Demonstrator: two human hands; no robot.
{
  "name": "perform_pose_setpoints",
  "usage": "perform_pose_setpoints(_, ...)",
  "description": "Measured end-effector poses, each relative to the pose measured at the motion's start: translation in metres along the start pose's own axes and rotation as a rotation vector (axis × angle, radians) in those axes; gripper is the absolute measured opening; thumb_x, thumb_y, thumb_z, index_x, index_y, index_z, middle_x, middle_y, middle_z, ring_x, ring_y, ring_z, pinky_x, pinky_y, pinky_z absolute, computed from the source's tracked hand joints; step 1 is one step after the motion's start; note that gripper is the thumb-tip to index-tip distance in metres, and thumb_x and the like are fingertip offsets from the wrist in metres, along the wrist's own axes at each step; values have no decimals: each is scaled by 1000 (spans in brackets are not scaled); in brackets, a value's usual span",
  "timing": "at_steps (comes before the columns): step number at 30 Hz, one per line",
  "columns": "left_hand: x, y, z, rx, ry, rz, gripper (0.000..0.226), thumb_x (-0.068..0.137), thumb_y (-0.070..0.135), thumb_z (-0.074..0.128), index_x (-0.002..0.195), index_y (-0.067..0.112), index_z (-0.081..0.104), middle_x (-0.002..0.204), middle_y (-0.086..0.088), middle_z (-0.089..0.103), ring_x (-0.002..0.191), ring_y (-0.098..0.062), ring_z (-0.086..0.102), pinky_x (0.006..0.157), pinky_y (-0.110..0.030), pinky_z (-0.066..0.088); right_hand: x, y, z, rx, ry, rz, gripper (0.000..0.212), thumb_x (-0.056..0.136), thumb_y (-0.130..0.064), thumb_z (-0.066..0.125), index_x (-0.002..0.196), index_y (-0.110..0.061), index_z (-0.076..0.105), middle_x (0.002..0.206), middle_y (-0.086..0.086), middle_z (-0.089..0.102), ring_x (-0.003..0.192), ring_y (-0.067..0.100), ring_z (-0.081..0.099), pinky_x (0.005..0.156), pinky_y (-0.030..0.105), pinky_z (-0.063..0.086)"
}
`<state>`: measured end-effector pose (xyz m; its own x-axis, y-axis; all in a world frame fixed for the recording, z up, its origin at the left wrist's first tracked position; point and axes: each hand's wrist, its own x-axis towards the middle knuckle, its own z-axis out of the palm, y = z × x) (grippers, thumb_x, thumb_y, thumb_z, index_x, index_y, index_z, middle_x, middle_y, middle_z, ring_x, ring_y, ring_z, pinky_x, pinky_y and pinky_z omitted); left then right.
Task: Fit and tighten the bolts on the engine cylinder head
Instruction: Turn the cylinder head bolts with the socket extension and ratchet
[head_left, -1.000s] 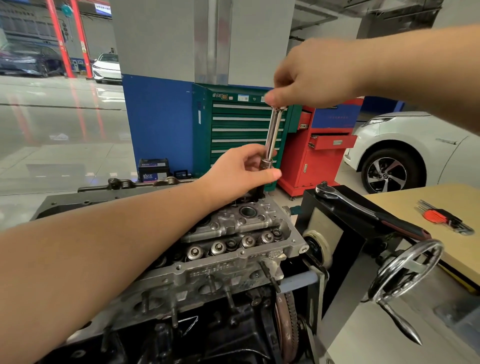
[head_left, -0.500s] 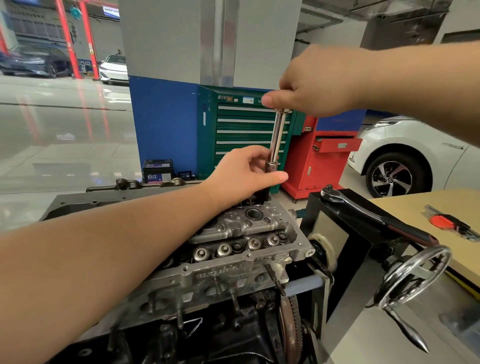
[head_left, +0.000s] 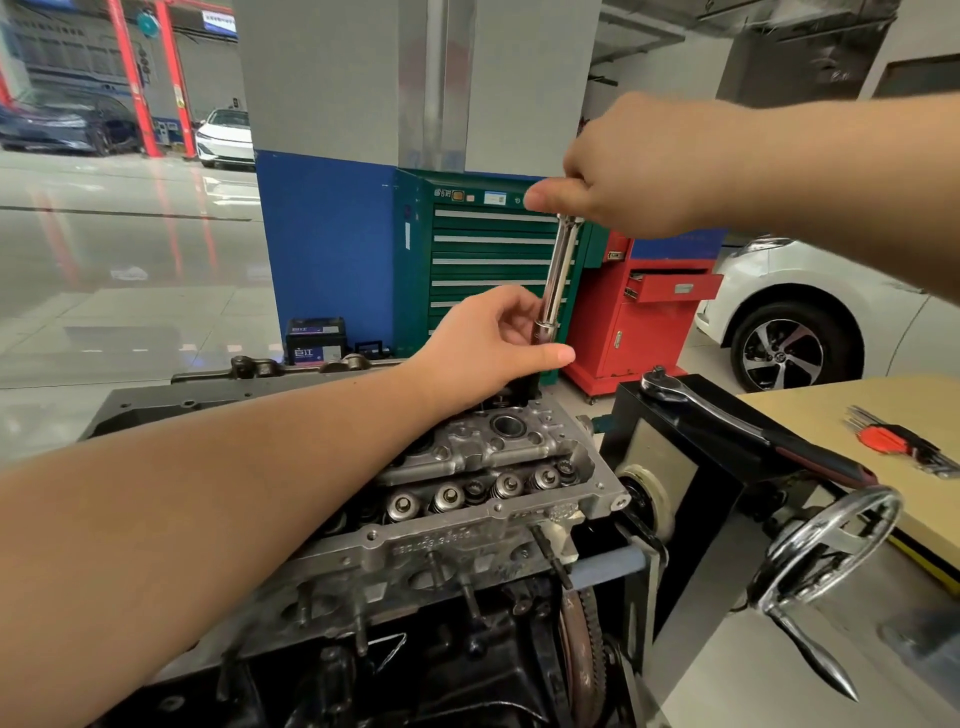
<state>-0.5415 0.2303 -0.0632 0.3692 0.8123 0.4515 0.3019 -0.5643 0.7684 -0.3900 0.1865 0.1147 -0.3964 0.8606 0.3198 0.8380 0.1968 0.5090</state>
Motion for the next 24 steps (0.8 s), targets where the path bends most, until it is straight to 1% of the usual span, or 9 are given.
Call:
perform_pose_setpoints(3, 2, -1, -2, 98, 38, 11, 30, 81, 40, 88, 97, 23, 70, 83, 7, 63, 65, 2, 53, 71, -12, 50, 1, 4, -1, 164, -22, 1, 66, 99, -69, 39, 85, -9, 64, 65, 9, 63, 61, 23, 59, 53, 31, 33)
perform_pose_setpoints(7, 0, 2, -4, 89, -41, -31, 46, 94, 30, 78, 136, 15, 67, 109, 2, 73, 99, -9, 70, 100, -31, 55, -2, 10, -9, 341, -103, -140, 25, 102, -43, 56, 122, -28, 61, 79, -9, 68, 69, 3, 64, 61, 27, 36)
perform_pose_setpoints(10, -3, 3, -3, -63, -94, -46, 46, 96, 23, 76, 140, 14, 64, 118, -5, 74, 103, -19, 75, 106, -39, 54, -2, 11, -4, 167, -66, -115, 35, 104, -48, 50, 111, -16, 64, 81, -5, 59, 74, 20, 56, 61, 32, 33)
perform_pose_setpoints(12, -3, 2, -2, -79, -76, -12, 44, 92, 29, 80, 133, 22, 66, 118, 4, 74, 96, -11, 76, 101, -33, 56, -1, 8, -1, 90, -49, -47, 57, 103, -61, 40, 85, -12, 64, 71, 6, 60, 66, 25, 56, 56, 33, 33)
perform_pose_setpoints(14, -1, 0, -1, 21, -11, 5, 43, 82, 42, 87, 116, 26, 68, 104, 14, 70, 78, 0, 68, 85, -22, 57, -2, 3, -1, 81, 1, 22, 70, 100, -70, 37, 70, -12, 61, 62, 11, 59, 60, 28, 55, 54, 33, 35)
perform_pose_setpoints(16, 2, -2, 0, 103, 34, 25, 39, 79, 45, 89, 99, 20, 67, 84, 12, 62, 63, 1, 54, 72, -19, 52, -3, 5, -4, 175, -20, 47, 70, 96, -76, 40, 75, -15, 66, 62, 8, 64, 60, 25, 59, 56, 33, 40)
perform_pose_setpoints(18, 4, -4, 0, 119, 34, 24, 34, 84, 40, 86, 95, 14, 67, 78, 6, 59, 61, -2, 53, 71, -20, 52, -6, 9, -7, 430, -82, 42, 57, 94, -75, 46, 98, -25, 72, 79, -1, 74, 72, 18, 69, 67, 34, 52)
perform_pose_setpoints(21, 1, -1, -3, -81, -77, -11, 17, 94, 19, 79, 105, 9, 72, 96, -13, 77, 84, -16, 78, 86, -30, 62, -10, 9, 3, 1159, -102, 65, 44, 97, -57, 60, 129, -27, 62, 110, -2, 76, 100, 11, 74, 89, 35, 59)
perform_pose_setpoints(24, -2, 4, -5, -378, -179, -76, 21, 99, 1, 68, 120, 2, 68, 111, -21, 77, 99, -25, 78, 89, -31, 62, -8, -3, 26, 1814, -150, 120, 45, 100, -48, 55, 118, -7, 66, 101, 15, 73, 99, 32, 71, 91, 44, 57)
